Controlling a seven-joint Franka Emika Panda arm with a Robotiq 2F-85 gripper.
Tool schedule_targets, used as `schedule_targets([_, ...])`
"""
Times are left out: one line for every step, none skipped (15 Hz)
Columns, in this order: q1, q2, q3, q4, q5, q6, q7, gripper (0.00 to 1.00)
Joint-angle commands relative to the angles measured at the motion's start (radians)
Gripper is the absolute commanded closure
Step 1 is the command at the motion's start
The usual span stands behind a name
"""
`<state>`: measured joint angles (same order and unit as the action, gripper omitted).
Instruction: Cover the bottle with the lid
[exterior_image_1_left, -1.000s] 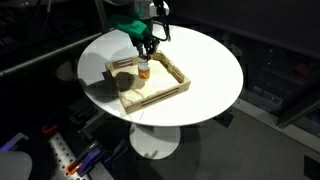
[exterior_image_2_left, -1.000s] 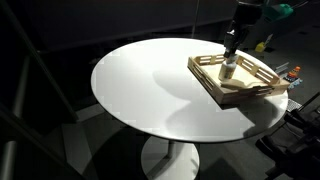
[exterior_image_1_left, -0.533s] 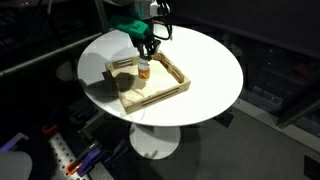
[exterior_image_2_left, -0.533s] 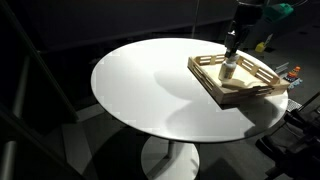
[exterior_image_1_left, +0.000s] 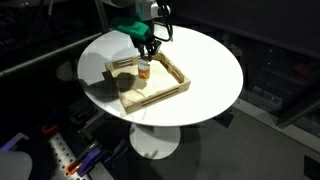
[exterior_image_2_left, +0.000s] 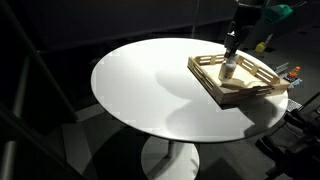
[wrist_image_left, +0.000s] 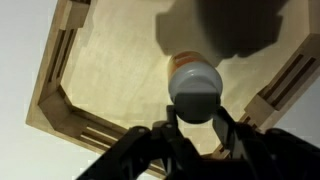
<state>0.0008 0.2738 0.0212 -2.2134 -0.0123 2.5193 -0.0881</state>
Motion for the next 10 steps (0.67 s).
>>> schedule_targets([-0.003,0.001,0.0,0.002,-0.007,0.014,-0.015,0.83])
schedule_targets([-0.003,0.0,0.001,0.001,-0.006,0.015,-0.016,0.83])
schedule_targets([-0.004,-0.001,0.002,-0.001,-0.004,0.016,-0.018,0.83])
schedule_targets([-0.003,-0.001,0.003,-0.002,-0.003,0.017,-0.019,0.83])
schedule_targets([-0.005,-0.001,0.005,-0.004,0.003,0.017,-0.022,0.84])
schedule_targets([-0.007,0.001,0.008,-0.004,0.009,0.018,-0.026,0.84])
schedule_targets([-0.007,0.002,0.009,-0.004,0.011,0.018,-0.028,0.84])
schedule_targets([-0.008,0.002,0.011,-0.005,0.015,0.019,-0.03,0.84])
schedule_targets([-0.009,0.002,0.013,-0.005,0.019,0.018,-0.032,0.84])
schedule_targets([-0.011,0.002,0.015,-0.005,0.023,0.018,-0.035,0.84])
